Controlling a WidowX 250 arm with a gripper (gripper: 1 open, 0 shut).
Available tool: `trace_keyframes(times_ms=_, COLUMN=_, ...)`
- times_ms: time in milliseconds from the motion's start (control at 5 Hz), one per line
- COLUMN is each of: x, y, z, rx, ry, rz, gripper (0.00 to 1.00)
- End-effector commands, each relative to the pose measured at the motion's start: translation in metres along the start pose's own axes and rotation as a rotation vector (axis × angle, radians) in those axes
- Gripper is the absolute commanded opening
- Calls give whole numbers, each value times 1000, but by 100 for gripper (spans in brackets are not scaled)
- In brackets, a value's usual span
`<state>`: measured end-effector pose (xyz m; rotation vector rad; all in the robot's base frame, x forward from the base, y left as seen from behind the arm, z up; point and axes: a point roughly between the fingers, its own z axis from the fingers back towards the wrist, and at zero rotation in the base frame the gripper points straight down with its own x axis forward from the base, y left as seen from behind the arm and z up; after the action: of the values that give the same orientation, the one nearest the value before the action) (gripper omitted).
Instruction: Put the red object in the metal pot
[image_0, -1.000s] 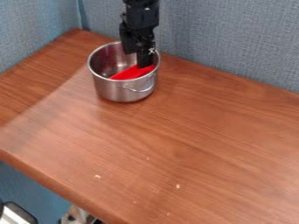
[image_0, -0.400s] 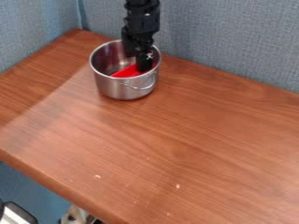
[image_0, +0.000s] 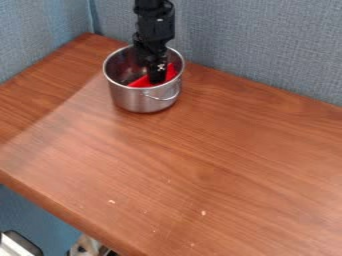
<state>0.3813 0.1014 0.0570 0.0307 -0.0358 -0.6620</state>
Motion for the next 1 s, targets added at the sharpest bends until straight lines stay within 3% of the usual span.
trace_keyframes(times_ms=0, x=-3, y=-5, z=25, rx=85, ry=-43, rz=-22, gripper=100)
trace_keyframes(times_ms=600, x=2, y=-13, z=55, rx=131, ry=-45, rz=-69, gripper=100)
trace_keyframes(times_ms=800, x=4, y=-17, z=56, rx=132, ry=-32, rz=-8, gripper=0)
